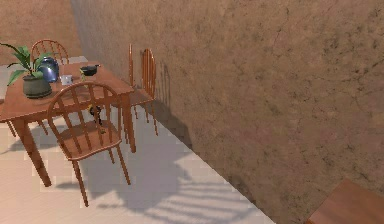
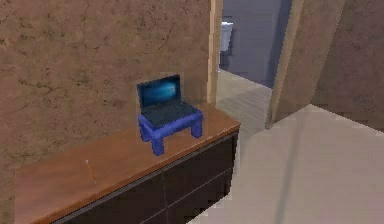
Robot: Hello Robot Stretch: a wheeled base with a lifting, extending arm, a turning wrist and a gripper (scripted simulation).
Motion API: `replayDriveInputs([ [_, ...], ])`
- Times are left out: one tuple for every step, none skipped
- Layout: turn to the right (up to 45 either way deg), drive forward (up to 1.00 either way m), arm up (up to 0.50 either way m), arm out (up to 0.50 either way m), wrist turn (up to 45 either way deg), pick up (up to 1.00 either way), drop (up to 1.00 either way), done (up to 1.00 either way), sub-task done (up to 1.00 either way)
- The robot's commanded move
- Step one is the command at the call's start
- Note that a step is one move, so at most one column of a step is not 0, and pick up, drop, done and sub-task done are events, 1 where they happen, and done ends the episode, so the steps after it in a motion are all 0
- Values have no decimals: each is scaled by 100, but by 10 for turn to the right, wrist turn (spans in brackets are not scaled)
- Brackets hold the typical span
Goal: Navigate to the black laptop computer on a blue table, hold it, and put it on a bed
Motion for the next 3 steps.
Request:
replayDriveInputs([
  [0,0,50,0,0,0,0,0,0],
  [0,0,28,0,0,0,0,0,0],
  [0,0,0,50,0,0,0,0,0],
])
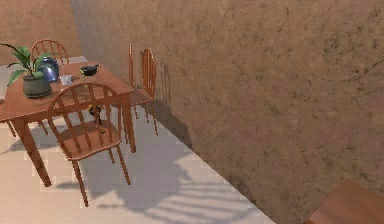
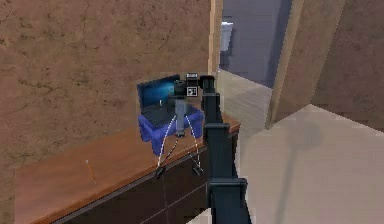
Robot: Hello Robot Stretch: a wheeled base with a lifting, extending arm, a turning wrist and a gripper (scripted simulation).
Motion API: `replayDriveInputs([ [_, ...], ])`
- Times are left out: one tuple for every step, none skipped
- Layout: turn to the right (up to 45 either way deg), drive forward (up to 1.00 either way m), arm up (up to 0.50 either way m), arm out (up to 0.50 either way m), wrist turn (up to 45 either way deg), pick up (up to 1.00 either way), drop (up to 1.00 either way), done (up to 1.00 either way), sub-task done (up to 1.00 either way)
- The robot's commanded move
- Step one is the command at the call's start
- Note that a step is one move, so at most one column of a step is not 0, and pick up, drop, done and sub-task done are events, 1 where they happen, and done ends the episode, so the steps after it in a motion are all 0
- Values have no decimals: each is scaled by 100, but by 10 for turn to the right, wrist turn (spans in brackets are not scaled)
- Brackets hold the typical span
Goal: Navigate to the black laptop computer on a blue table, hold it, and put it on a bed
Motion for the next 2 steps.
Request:
replayDriveInputs([
  [0,0,0,0,450,0,0,0,0],
  [0,0,0,0,450,0,0,0,0],
])
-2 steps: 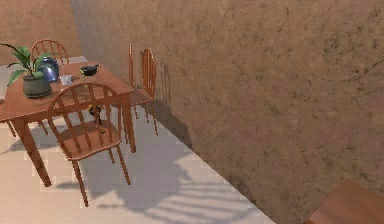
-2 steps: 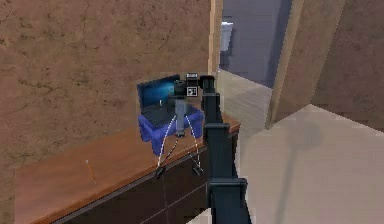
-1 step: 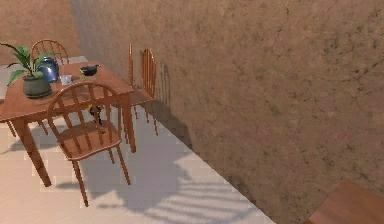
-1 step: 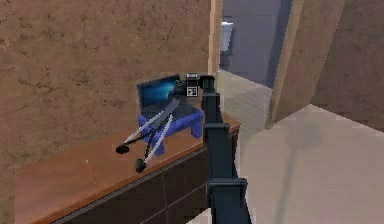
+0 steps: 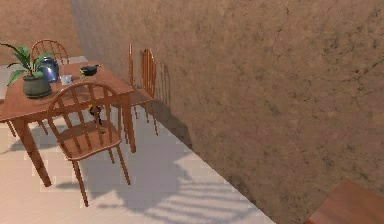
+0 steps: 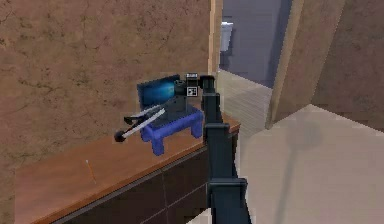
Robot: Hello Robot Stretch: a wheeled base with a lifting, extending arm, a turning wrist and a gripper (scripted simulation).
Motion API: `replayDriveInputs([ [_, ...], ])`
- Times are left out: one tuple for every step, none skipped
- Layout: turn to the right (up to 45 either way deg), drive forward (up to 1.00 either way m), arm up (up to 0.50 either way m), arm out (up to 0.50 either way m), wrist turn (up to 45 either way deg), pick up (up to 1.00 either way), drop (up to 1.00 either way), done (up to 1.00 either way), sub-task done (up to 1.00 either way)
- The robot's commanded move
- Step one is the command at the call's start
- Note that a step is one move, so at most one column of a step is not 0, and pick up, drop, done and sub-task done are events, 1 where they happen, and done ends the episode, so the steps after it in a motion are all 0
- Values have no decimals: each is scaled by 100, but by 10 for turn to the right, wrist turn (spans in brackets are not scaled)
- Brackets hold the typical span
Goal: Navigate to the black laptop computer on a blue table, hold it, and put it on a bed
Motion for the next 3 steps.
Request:
replayDriveInputs([
  [0,0,0,0,420,0,0,0,0],
  [0,0,-30,0,0,0,0,0,0],
  [0,0,0,0,0,100,0,0,0],
])
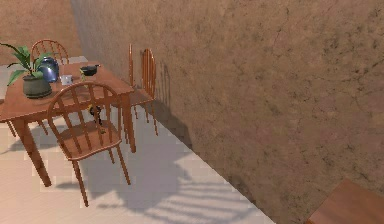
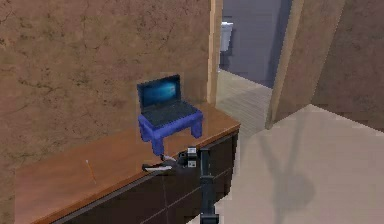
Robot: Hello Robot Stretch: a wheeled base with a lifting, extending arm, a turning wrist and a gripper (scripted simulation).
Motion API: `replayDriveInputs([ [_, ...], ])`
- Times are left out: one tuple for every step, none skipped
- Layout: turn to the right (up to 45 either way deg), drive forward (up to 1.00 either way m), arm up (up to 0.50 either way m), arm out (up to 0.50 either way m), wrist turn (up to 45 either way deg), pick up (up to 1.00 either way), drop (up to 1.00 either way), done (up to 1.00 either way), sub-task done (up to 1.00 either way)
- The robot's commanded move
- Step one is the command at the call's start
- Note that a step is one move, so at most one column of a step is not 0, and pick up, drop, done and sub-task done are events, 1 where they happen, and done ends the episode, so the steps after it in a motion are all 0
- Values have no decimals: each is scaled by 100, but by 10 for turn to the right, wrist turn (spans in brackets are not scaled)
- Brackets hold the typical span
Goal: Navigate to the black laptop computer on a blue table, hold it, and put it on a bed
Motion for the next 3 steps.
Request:
replayDriveInputs([
  [0,0,10,0,0,0,0,0,0],
  [0,0,30,0,0,0,0,0,0],
  [0,0,0,0,-450,0,0,0,0],
])
